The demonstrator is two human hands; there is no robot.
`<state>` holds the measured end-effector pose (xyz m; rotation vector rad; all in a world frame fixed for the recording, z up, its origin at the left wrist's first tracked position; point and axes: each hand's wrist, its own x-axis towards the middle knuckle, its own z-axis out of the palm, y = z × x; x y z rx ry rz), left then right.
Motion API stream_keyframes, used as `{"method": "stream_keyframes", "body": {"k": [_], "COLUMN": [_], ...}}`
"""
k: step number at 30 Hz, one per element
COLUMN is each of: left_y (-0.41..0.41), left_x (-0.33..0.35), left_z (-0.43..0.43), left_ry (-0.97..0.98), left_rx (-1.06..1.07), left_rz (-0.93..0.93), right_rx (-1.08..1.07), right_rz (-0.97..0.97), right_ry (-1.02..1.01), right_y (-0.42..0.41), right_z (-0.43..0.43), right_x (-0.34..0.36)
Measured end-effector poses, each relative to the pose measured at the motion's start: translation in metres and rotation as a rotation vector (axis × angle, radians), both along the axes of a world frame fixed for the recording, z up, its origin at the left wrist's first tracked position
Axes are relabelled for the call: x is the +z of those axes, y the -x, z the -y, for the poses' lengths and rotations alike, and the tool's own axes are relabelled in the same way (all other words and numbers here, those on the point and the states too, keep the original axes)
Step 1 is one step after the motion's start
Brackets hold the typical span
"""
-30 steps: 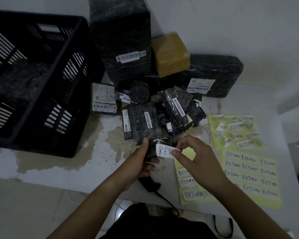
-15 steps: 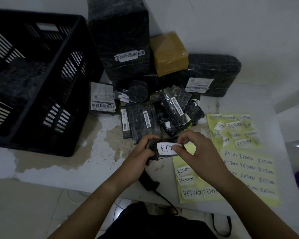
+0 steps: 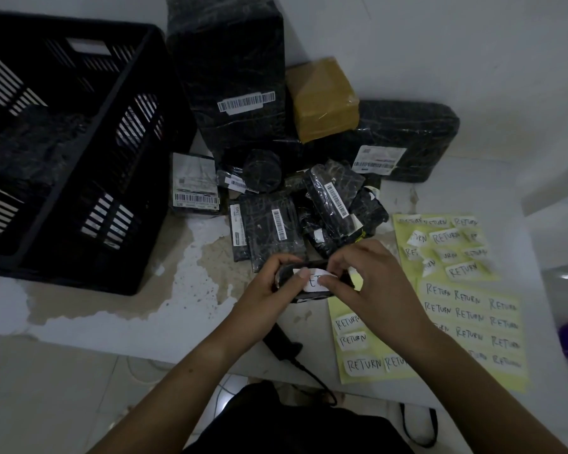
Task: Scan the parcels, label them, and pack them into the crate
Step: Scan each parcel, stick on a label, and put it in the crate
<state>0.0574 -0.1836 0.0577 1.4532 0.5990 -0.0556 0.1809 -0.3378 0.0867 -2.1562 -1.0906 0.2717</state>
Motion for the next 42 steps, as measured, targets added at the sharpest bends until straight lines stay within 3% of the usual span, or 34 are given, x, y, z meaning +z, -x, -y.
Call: {"method": "stream_keyframes", "body": {"k": [5,9,11,13,21,27,32,42], "left_y": [-0.001,0.001,-0.001,-0.004,-0.008,-0.008,-0.012,-0.008], "left_x": [0.003,0.006,0.007,0.01,0.011,0.011,0.009,0.006], "left_z": [-0.002,-0.002,-0.001,0.001,0.0,0.001,0.0,-0.002], "left_ry": [-0.076,-0.001,-0.023,-0.102,-0.207,-0.223,-0.232,-0.237], "left_rx": [-0.024,0.024,0.051,0.049,0.019,-0.033,0.046,-0.027], "left_rz": [-0.035,-0.024,0.005,0.054,0.123,0.141,0.131,0.119], "right_rx": [-0.105,-0.329,-0.315,-0.249,-0.202,-0.289,-0.25,-0.179], "right_rz": [-0.033,-0.36,-0.6,-0.705,-0.623,-0.655,-0.747,-0.691], "right_ry": [0.024,-0.059,-0.069,-0.056,-0.09,-0.138,-0.144,-0.086], "right_y": [0.002,0.0,0.0,0.003,0.011,0.007,0.005,0.002], "right_z": [0.001,0.002,0.002,0.001,-0.003,-0.005,-0.006,-0.01], "right_x": [-0.004,-0.007,-0.007,-0.01,-0.008,-0.01,-0.008,-0.007]}}
